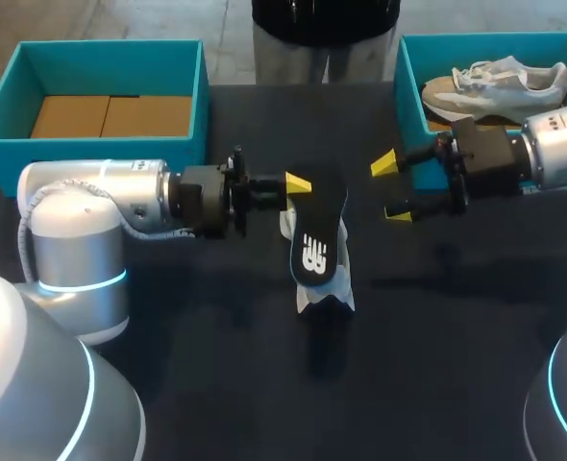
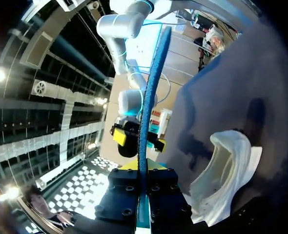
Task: Take the shoe out of the shoebox, open the shoe tongue, remove and reinsert the insole, then place the shoe into the shoebox
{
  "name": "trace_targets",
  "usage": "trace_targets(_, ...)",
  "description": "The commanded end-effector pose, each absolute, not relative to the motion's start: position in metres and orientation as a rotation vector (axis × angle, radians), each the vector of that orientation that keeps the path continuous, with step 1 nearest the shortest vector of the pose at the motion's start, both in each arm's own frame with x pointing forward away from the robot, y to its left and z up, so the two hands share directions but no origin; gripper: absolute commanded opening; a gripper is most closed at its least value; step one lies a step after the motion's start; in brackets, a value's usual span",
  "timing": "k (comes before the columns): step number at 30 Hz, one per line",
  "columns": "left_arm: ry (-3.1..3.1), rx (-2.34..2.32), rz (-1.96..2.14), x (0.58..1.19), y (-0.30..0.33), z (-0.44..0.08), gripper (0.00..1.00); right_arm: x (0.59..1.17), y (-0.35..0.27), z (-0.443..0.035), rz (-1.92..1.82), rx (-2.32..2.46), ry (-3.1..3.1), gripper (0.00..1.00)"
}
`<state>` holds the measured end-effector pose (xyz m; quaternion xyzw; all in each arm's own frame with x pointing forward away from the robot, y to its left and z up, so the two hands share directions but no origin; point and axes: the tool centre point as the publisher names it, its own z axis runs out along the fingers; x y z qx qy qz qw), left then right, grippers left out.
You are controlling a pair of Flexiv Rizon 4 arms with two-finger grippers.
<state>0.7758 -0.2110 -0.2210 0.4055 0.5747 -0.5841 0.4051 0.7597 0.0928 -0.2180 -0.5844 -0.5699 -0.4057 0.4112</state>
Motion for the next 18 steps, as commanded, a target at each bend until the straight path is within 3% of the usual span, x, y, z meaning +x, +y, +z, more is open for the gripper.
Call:
trace_targets(1, 1.485, 0.989, -1.490, 0.760, -0.204, -0.219, 0.00, 0.744, 0.085, -0.216, -1.005, -1.530, -1.447, 1.00)
trace_targets(18, 1.613, 0.701, -1.791, 0.736, -0.198, -0.205, 0.00, 0.700, 0.075, -0.237, -1.081, -1.593, -1.588, 1.00)
